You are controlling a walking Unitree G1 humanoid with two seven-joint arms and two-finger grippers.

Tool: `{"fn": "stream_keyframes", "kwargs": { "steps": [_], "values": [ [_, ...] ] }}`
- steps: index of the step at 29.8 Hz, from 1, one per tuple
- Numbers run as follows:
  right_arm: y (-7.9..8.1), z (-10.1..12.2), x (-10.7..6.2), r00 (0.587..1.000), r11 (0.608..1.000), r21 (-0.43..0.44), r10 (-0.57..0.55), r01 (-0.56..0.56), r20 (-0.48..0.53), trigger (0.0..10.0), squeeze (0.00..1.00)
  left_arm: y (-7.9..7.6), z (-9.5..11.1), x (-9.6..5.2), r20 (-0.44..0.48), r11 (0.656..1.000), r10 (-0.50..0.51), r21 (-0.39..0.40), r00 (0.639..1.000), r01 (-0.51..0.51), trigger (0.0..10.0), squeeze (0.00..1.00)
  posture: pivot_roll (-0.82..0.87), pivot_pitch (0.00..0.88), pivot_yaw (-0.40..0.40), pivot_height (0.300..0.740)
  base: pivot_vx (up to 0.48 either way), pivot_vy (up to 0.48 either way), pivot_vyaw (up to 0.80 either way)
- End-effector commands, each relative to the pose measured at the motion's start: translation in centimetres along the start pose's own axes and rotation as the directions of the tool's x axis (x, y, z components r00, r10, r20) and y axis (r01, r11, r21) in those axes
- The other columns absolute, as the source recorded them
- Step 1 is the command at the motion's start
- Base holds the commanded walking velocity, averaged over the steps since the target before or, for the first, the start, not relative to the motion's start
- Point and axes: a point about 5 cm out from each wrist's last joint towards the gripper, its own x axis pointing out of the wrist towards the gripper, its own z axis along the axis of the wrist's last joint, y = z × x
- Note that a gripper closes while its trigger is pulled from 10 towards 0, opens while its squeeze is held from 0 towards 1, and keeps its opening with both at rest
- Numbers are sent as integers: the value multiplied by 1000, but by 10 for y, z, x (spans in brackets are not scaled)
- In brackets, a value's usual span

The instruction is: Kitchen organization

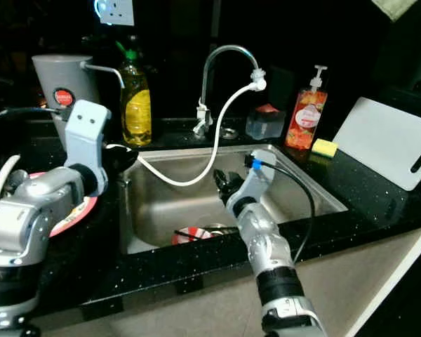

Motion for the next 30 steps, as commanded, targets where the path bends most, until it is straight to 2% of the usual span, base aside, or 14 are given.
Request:
{"fn": "stream_keyframes", "kwargs": {
  "steps": [1,2,6,9,10,12,16,17,18,21,23,24,25,30],
  "values": [
    [-5,12,-5,998,999,-43,-4,6,60,10000,0,0,1,2,-17,995,28,-93,999,-29,10000,0,93,25,-96,740,0,0,0],
    [-5,12,-5,998,999,-43,-4,6,60,10000,0,0,1,2,-17,995,28,-93,999,-29,10000,0,93,25,-96,740,0,0,0],
    [-2,31,-9,993,998,-63,11,-4,120,10000,0,13,1,1,-70,971,170,-157,983,-180,10000,0,91,28,-96,740,0,0,0],
    [-4,40,-10,989,997,-73,10,0,149,10000,0,29,3,-1,-47,956,292,12,955,-292,10000,0,93,28,-97,740,0,0,0],
    [-4,40,-10,989,997,-73,10,0,149,10000,0,29,3,-1,-47,956,292,12,955,-292,10000,0,93,28,-97,740,0,0,0],
    [-6,43,-11,987,997,-77,4,8,158,10000,0,44,0,-4,-44,916,400,44,916,-398,10000,0,92,28,-97,740,0,0,0],
    [-9,45,-11,986,997,-80,-6,19,164,10000,0,79,-13,-19,-110,781,624,63,774,-621,10000,0,92,29,-96,740,0,0,0],
    [-9,45,-11,986,997,-80,-6,19,164,10000,0,79,-13,-19,-110,781,624,63,774,-621,10000,0,92,29,-96,740,0,0,0],
    [-9,45,-12,987,996,-82,-7,20,162,10000,0,86,-16,-25,-130,726,686,63,716,-684,10000,0,92,29,-96,740,0,0,0],
    [-8,45,-14,988,996,-83,-7,21,157,10000,0,88,-21,-30,-174,686,720,29,672,-727,10000,0,97,30,-96,740,0,0,0],
    [-8,45,-14,988,996,-83,-8,21,154,10000,0,88,-25,-31,-194,677,724,21,661,-735,10000,59,97,30,-96,740,0,0,0],
    [-8,45,-14,988,996,-82,-8,21,153,10000,0,88,-26,-31,-196,677,725,21,661,-736,10000,373,97,31,-95,740,0,0,0],
    [-8,45,-15,988,996,-82,-8,21,153,10000,0,88,-27,-32,-194,671,730,21,655,-741,10000,1000,97,31,-95,740,0,0,0],
    [-7,44,-14,989,997,-79,-7,20,150,10000,0,94,-28,-36,-190,643,756,34,627,-765,10000,1000,100,34,-94,740,0,0,0]
  ]
}}
